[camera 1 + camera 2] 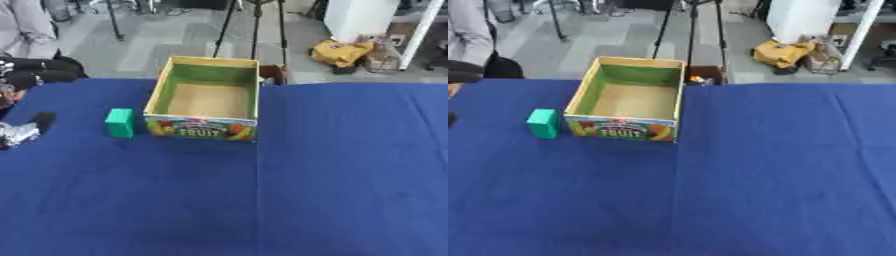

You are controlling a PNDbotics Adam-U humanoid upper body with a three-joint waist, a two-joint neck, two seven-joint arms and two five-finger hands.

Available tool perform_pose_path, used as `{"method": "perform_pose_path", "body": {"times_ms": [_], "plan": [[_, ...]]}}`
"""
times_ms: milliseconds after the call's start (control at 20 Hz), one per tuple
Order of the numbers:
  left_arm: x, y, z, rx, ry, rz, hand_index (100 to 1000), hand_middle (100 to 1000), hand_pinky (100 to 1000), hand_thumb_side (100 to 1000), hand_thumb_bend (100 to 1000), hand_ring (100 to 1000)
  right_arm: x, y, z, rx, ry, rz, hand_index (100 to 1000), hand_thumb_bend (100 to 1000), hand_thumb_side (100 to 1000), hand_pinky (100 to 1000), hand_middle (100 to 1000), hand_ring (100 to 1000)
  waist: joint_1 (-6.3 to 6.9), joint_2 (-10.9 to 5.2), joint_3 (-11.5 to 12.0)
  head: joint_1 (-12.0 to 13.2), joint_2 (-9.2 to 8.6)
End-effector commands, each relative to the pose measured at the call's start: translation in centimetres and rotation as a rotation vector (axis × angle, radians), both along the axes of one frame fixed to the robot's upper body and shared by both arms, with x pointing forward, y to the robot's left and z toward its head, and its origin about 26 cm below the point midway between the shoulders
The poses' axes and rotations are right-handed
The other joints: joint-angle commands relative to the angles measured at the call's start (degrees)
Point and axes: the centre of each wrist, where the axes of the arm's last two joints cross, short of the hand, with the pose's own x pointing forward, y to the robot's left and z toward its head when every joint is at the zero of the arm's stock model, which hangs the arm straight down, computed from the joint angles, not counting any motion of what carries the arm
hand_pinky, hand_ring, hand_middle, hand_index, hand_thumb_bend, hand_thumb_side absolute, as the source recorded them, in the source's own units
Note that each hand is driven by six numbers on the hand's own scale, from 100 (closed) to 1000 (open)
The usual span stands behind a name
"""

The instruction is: Pick up objects on the table and place them in the box.

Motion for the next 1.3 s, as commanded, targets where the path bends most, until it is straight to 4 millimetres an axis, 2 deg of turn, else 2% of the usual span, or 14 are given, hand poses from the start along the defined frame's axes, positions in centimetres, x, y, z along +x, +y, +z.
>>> {"method": "perform_pose_path", "body": {"times_ms": [50, 250, 500, 700, 800, 950, 1150, 1200, 1300], "plan": [[0.2, 1.1, 1.8, 0.047, 0.018, 0.03, 1000, 941, 804, 1000, 287, 904, -0.5, 0.0, 0.9, -0.024, -0.032, 0.007, 841, 100, 1000, 842, 676, 897, 0.32, -0.82, -0.28, 0.81, -0.95], [1.2, 1.8, 1.8, 0.055, 0.056, 0.036, 1000, 946, 804, 1000, 377, 897, -0.5, 0.1, 0.9, -0.03, -0.032, 0.015, 842, 100, 1000, 843, 674, 897, 0.52, -0.48, -0.91, 1.42, -1.42], [2.4, 2.6, 1.6, 0.034, 0.104, 0.034, 1000, 957, 802, 1000, 414, 892, -0.4, 0.2, 1.0, -0.037, -0.03, 0.024, 842, 100, 1000, 844, 672, 899, 0.83, 0.01, -1.62, 2.08, -2.02], [3.2, 3.0, 1.4, 0.015, 0.135, 0.045, 1000, 1000, 824, 1000, 411, 924, -0.4, 0.3, 1.1, -0.04, -0.03, 0.032, 843, 100, 1000, 844, 669, 899, 1.04, 0.39, -2.06, 2.56, -2.63], [3.6, 3.0, 1.3, 0.014, 0.149, 0.048, 1000, 1000, 901, 1000, 393, 1000, -0.4, 0.3, 1.1, -0.042, -0.03, 0.034, 843, 100, 1000, 845, 665, 899, 1.13, 0.62, -2.27, 2.74, -2.89], [4.1, 2.9, 1.3, 0.006, 0.154, 0.041, 1000, 1000, 928, 992, 389, 1000, -0.4, 0.4, 1.1, -0.044, -0.029, 0.037, 843, 100, 1000, 845, 664, 899, 1.23, 0.93, -2.5, 3.02, -3.2], [4.9, 2.6, 1.1, 0.014, 0.179, 0.031, 1000, 1000, 922, 948, 394, 1000, -0.4, 0.4, 1.2, -0.044, -0.029, 0.04, 844, 100, 1000, 846, 662, 900, 1.33, 1.26, -2.83, 3.47, -3.71], [5.0, 2.5, 1.1, 0.02, 0.186, 0.033, 1000, 1000, 916, 893, 375, 1000, -0.4, 0.4, 1.2, -0.044, -0.029, 0.04, 843, 100, 1000, 846, 660, 900, 1.35, 1.33, -2.92, 3.61, -3.82], [5.4, 2.5, 1.1, 0.032, 0.201, 0.04, 1000, 1000, 915, 858, 359, 1000, -0.4, 0.4, 1.2, -0.043, -0.028, 0.041, 844, 100, 1000, 847, 659, 900, 1.4, 1.44, -3.1, 3.87, -4.02]]}}
